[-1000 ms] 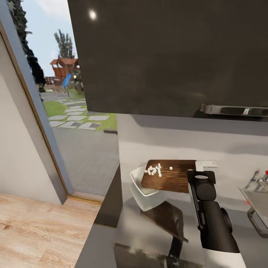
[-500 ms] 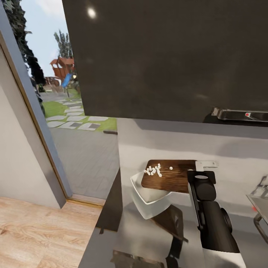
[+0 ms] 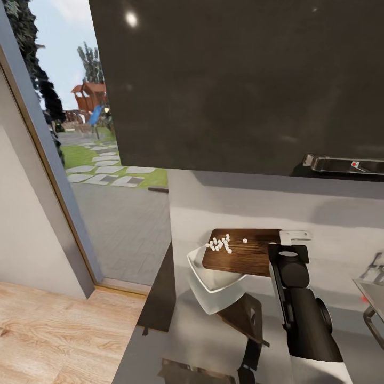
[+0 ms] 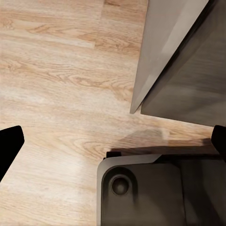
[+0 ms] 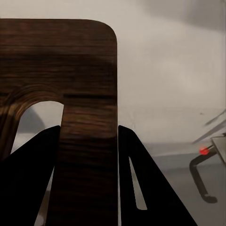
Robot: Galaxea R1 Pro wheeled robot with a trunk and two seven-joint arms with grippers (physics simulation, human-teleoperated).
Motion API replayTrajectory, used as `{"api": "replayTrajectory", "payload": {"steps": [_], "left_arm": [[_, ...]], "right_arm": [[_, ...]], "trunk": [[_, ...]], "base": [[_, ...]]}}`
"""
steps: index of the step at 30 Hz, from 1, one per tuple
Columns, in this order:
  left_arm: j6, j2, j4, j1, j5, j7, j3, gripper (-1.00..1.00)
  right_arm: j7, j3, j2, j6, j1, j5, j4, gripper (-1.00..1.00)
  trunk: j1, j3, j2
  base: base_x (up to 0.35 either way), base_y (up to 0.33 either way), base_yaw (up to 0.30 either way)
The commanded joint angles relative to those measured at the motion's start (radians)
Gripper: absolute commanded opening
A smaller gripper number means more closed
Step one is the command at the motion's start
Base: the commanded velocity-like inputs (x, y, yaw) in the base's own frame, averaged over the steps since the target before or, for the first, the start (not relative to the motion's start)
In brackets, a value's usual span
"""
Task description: In the kitchen, take the Vidalia onion out of the sink, dice it on the chopping board with the paring knife, put the diced onion into the bowl on the countertop, then place both the paring knife and the chopping board into the sink.
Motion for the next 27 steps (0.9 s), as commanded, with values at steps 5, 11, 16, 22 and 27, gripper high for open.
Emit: {"api": "replayTrajectory", "payload": {"steps": [5,11,16,22,27], "left_arm": [[-0.002,0.001,0.001,0.000,0.007,0.000,-0.002,1.00],[-0.002,0.000,0.001,0.000,0.007,0.000,-0.002,1.00],[-0.002,0.000,0.001,0.000,0.007,0.000,-0.002,1.00],[-0.002,-0.001,0.001,0.000,0.007,0.000,-0.002,1.00],[-0.002,-0.001,0.001,0.000,0.007,0.000,-0.002,1.00]], "right_arm": [[-0.012,0.004,0.001,0.001,-0.001,-0.007,-0.001,-1.00],[-0.012,0.005,0.000,0.001,-0.001,-0.007,-0.002,-1.00],[-0.023,0.006,0.000,0.000,-0.001,-0.007,-0.001,-1.00],[-0.031,0.006,-0.001,-0.006,-0.001,-0.007,-0.001,-1.00],[-0.038,0.005,-0.001,-0.035,-0.001,-0.007,0.000,-1.00]], "trunk": [[0.001,-0.002,-0.002],[0.001,-0.002,-0.002],[0.001,-0.002,-0.002],[0.001,-0.002,-0.002],[0.001,-0.002,-0.002]], "base": [[0.000,0.000,0.000],[0.000,0.000,0.000],[0.000,0.000,0.000],[0.000,0.000,0.000],[0.000,0.000,0.000]]}}
